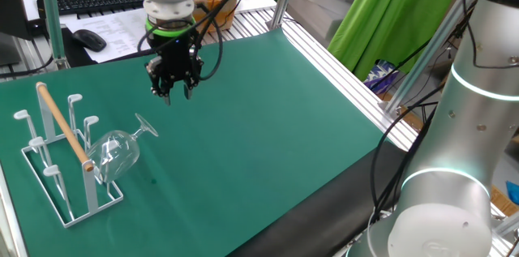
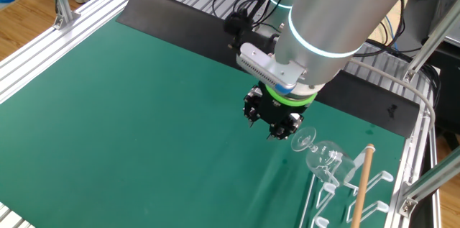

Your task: Put the cup on the cup rack

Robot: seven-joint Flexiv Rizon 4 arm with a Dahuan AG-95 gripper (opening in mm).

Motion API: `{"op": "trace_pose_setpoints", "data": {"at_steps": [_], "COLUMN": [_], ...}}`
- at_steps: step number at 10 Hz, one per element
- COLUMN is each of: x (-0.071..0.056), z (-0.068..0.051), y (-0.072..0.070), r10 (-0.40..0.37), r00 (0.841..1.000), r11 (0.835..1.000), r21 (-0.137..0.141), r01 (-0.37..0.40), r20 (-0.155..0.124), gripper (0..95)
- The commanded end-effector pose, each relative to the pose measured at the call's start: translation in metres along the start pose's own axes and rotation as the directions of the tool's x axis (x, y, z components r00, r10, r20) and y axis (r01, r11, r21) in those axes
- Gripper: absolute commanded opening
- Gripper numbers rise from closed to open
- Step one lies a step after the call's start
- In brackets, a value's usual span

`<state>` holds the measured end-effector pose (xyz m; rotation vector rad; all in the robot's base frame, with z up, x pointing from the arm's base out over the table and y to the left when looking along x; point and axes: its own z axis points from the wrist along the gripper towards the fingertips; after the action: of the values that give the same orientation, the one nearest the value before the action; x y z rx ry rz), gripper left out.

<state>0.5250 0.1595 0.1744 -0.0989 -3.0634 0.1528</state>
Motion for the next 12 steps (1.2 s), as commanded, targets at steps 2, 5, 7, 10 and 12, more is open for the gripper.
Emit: {"op": "trace_pose_setpoints", "data": {"at_steps": [2,5,7,10,12], "x": [0.000,0.004,0.003,0.001,0.001], "z": [0.005,0.014,0.020,0.024,0.024], "y": [-0.001,-0.001,-0.002,-0.001,-0.001], "r10": [0.001,0.002,0.003,0.010,0.026], "r00": [1.000,1.000,1.000,1.000,1.000], "r11": [1.000,1.000,1.000,1.000,1.000], "r21": [-0.002,0.001,-0.001,0.000,0.001], "r01": [-0.001,-0.002,-0.003,-0.010,-0.026], "r20": [-0.012,-0.011,-0.005,-0.009,-0.003], "gripper": [38.0,38.0,38.0,38.0,38.0]}}
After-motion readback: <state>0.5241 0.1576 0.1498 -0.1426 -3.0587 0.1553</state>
